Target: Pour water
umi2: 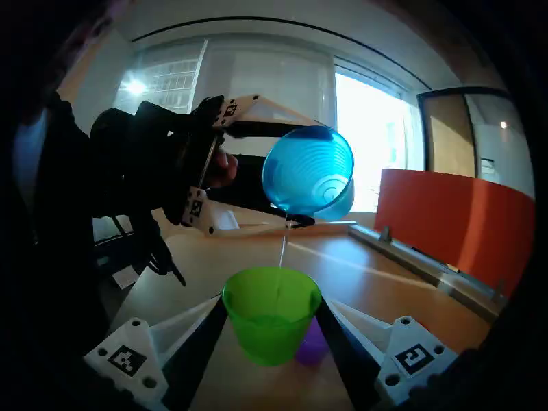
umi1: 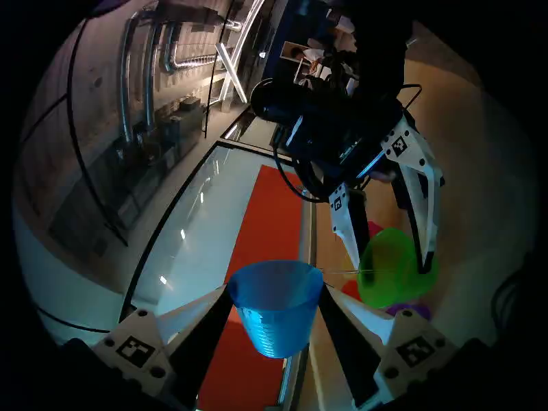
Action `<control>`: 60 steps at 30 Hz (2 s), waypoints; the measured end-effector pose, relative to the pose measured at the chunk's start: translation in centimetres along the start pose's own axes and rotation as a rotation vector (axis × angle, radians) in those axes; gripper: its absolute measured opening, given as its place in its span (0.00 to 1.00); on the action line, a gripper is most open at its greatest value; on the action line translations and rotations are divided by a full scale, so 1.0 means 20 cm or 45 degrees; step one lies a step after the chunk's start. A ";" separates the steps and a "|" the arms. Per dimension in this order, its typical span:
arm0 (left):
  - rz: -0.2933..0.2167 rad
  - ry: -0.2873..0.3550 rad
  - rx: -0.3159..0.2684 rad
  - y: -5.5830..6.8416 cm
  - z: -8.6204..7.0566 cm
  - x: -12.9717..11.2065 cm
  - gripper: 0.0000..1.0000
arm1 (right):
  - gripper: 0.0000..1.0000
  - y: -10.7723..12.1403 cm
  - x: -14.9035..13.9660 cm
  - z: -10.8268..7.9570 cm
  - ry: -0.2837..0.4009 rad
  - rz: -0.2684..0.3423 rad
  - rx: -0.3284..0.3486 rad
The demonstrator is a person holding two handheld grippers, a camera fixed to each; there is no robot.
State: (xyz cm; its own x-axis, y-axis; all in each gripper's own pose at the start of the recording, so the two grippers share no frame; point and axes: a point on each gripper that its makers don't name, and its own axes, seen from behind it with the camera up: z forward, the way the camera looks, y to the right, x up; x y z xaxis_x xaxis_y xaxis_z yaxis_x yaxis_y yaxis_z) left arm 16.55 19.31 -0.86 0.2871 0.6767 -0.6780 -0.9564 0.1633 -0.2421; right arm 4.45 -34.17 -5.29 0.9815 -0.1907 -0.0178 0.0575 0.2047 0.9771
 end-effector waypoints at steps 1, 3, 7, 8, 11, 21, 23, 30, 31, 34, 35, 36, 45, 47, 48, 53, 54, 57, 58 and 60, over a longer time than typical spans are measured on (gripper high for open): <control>0.002 0.000 0.000 0.00 0.00 0.00 0.86 | 0.91 0.00 0.00 0.00 -0.001 0.000 0.000; 0.008 -0.001 -0.002 0.00 0.00 0.00 0.86 | 0.91 0.00 0.00 0.00 -0.002 0.000 0.000; 0.017 -0.003 -0.003 0.01 0.00 -0.01 0.86 | 0.90 0.00 -0.01 0.00 -0.004 0.001 0.000; 0.019 -0.004 -0.003 0.01 0.00 -0.01 0.86 | 0.90 0.00 -0.01 0.00 -0.003 0.001 0.000; 0.022 -0.002 -0.003 0.01 0.00 -0.01 0.86 | 0.90 0.00 -0.01 0.00 -0.003 0.002 -0.001; 0.042 0.000 0.000 0.01 -0.01 0.00 0.86 | 0.90 0.00 0.00 0.00 -0.004 -0.001 -0.002; 0.044 0.001 0.002 0.01 -0.01 0.00 0.86 | 0.90 0.00 -0.01 0.00 -0.004 -0.002 -0.002; 0.046 0.004 0.008 0.01 -0.01 0.01 0.86 | 0.90 0.00 -0.01 0.00 -0.003 0.000 -0.004; 0.047 0.005 0.008 0.01 -0.01 0.01 0.86 | 0.90 0.00 -0.01 0.00 -0.004 0.000 -0.004; 0.050 0.005 0.011 0.00 -0.02 0.02 0.86 | 0.90 0.00 -0.01 0.00 -0.004 -0.001 -0.004; 0.052 0.005 0.012 0.00 -0.02 0.02 0.86 | 0.90 0.00 -0.01 0.00 -0.004 -0.002 -0.004; 0.054 0.005 0.012 0.00 -0.02 0.02 0.86 | 0.90 0.00 -0.01 0.00 -0.004 -0.002 -0.005; 0.060 0.007 0.013 0.00 -0.03 0.03 0.86 | 0.90 0.01 0.00 0.00 -0.001 -0.004 -0.007; 0.065 0.007 0.012 0.00 -0.03 0.03 0.86 | 0.90 0.01 0.00 0.00 -0.002 -0.004 -0.008; 0.068 0.007 0.012 0.00 -0.03 0.03 0.86 | 0.90 0.01 0.00 0.00 -0.002 -0.005 -0.007; 0.078 0.008 0.012 0.00 -0.03 0.03 0.86 | 0.90 0.01 0.00 0.00 -0.004 -0.006 -0.005; 0.081 0.008 0.012 0.00 -0.03 0.03 0.86 | 0.90 0.01 0.00 0.00 -0.004 -0.007 -0.005; 0.090 0.008 0.012 0.00 -0.02 0.03 0.86 | 0.90 0.01 -0.01 0.00 -0.003 -0.007 -0.005; 0.092 0.008 0.013 0.00 -0.02 0.03 0.86 | 0.90 0.01 -0.01 0.00 -0.003 -0.007 -0.005; 0.096 0.007 0.014 0.00 -0.02 0.03 0.86 | 0.90 0.01 -0.01 0.00 -0.003 -0.007 -0.005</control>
State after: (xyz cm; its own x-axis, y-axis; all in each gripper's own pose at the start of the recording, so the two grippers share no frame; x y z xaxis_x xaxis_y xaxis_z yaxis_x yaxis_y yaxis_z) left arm 16.74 19.44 -1.55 0.2141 0.6832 -0.6981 -0.9759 0.1195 -0.1824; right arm 4.33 -34.15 -5.08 0.9807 -0.1944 -0.0227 0.0637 0.2072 0.9762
